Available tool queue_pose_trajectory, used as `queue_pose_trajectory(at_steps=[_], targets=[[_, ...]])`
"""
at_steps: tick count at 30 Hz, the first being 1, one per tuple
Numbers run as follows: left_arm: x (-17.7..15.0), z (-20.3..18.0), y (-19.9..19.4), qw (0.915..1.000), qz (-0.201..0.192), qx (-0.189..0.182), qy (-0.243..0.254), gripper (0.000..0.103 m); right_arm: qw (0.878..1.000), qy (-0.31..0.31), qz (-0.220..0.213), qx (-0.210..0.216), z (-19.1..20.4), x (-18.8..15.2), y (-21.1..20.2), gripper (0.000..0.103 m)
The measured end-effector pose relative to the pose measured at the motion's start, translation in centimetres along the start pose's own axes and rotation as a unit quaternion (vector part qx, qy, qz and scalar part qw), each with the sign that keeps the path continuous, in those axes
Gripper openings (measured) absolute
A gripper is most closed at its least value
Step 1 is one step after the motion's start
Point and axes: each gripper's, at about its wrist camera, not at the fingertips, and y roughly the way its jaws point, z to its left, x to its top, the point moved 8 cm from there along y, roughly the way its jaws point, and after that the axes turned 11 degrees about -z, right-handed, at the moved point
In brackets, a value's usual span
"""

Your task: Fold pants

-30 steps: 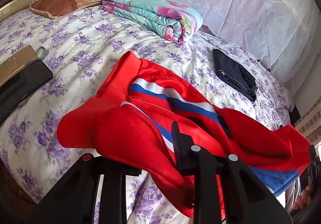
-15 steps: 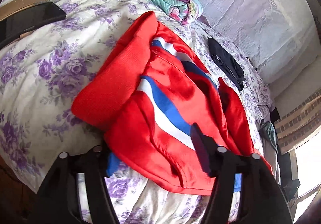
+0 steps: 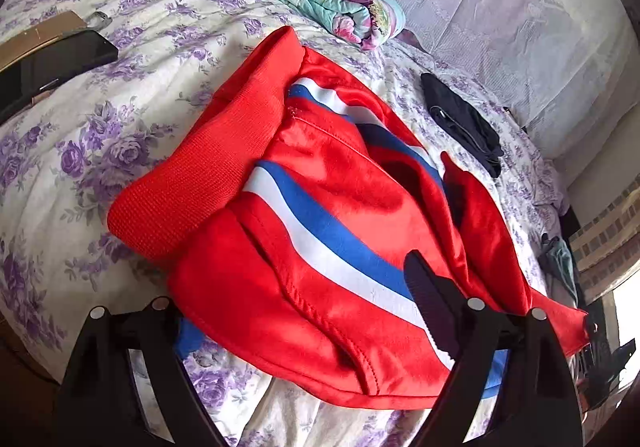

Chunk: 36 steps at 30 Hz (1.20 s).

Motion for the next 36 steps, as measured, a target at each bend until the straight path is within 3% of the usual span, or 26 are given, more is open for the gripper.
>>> queue_pose_trajectory(at_steps=[2,3,4,6,8,9,11,14,16,18,19,22,25,26,27,28,29,31,34,35,36], targets=[[-0.1,0.2,-0.1,1.0,0.004,-0.007,0.0,0.081,0.993,-0.08,0.062,-0.055,-0.8,-2.3,-0.3,0.027],[-0.1,0.3,-0.3,0.9999,0.005,-0.012,0.001,0.081,0.986,-0.108,0.08,-0.096,-2.1,-3.2,-0.6,0.045],[-0.1,0.4,-0.4,0.9999,0.006,-0.015,0.002,0.081,0.978,-0.13,0.093,-0.132,-3.6,-4.0,-1.0,0.053],[-0.1,0.6,-0.7,0.9998,0.01,-0.019,0.002,0.081,0.972,-0.112,0.104,-0.179,-6.6,-4.6,-2.2,0.056],[0.1,0.9,-1.0,0.9997,0.014,-0.021,-0.005,0.081,0.97,-0.076,0.063,-0.222,-8.8,-3.4,-3.9,0.056],[0.3,1.2,-1.2,0.9997,0.014,-0.019,-0.01,0.081,0.974,-0.071,0.042,-0.212,-8.7,-2.6,-4.3,0.055],[0.8,1.6,-1.6,0.9999,0.007,-0.008,-0.013,0.081,0.987,-0.083,0.016,-0.14,-5.4,-1.6,-3.9,0.054],[1.7,2.2,-2.7,0.9996,-0.019,0.018,-0.008,0.081,0.991,-0.132,0.036,-0.004,3.1,-2.0,-0.1,0.054],[1.9,2.7,-3.3,0.9988,-0.034,0.035,-0.001,0.082,0.982,-0.16,0.063,0.08,9.3,-3.4,2.8,0.054],[1.8,3.6,-3.5,0.9971,-0.04,0.064,0.005,0.082,0.969,-0.186,0.089,0.139,14.6,-5.0,5.2,0.056],[1.7,4.2,-3.5,0.996,-0.04,0.079,0.007,0.082,0.961,-0.2,0.103,0.162,17.0,-6.0,6.4,0.061],[1.7,5.2,-4.2,0.9941,-0.044,0.098,0.016,0.082,0.944,-0.248,0.13,0.174,21.4,-8.0,9.9,0.069],[2.2,5.8,-5.2,0.9907,-0.057,0.118,0.037,0.082,0.93,-0.239,0.197,0.2,23.3,-10.4,12.8,0.069],[2.5,5.9,-5.3,0.9895,-0.059,0.124,0.042,0.083,0.925,-0.229,0.219,0.21,23.7,-11.3,13.2,0.065],[2.7,5.9,-5.3,0.989,-0.06,0.127,0.046,0.083,0.921,-0.223,0.226,0.225,23.9,-11.9,13.2,0.031],[3.0,5.8,-5.1,0.9889,-0.06,0.127,0.047,0.083,0.918,-0.227,0.225,0.233,24.2,-11.9,13.1,0.01],[3.2,5.6,-4.9,0.9891,-0.059,0.126,0.049,0.083,0.924,-0.225,0.207,0.23,24.0,-10.8,12.8,0.01],[3.8,4.9,-4.2,0.9897,-0.057,0.12,0.053,0.083,0.947,-0.195,0.151,0.206,22.3,-7.0,12.4,0.006],[4.6,3.0,-3.2,0.9906,-0.06,0.102,0.069,0.083,0.98,-0.142,0.095,0.102,15.0,-1.9,11.7,0.009],[4.8,2.2,-2.9,0.9908,-0.061,0.094,0.076,0.083,0.984,-0.138,0.099,0.052,11.8,-1.6,11.4,0.016],[4.9,1.3,-2.5,0.9905,-0.063,0.087,0.086,0.083,0.984,-0.139,0.112,-0.002,8.7,-1.9,10.6,0.044]])
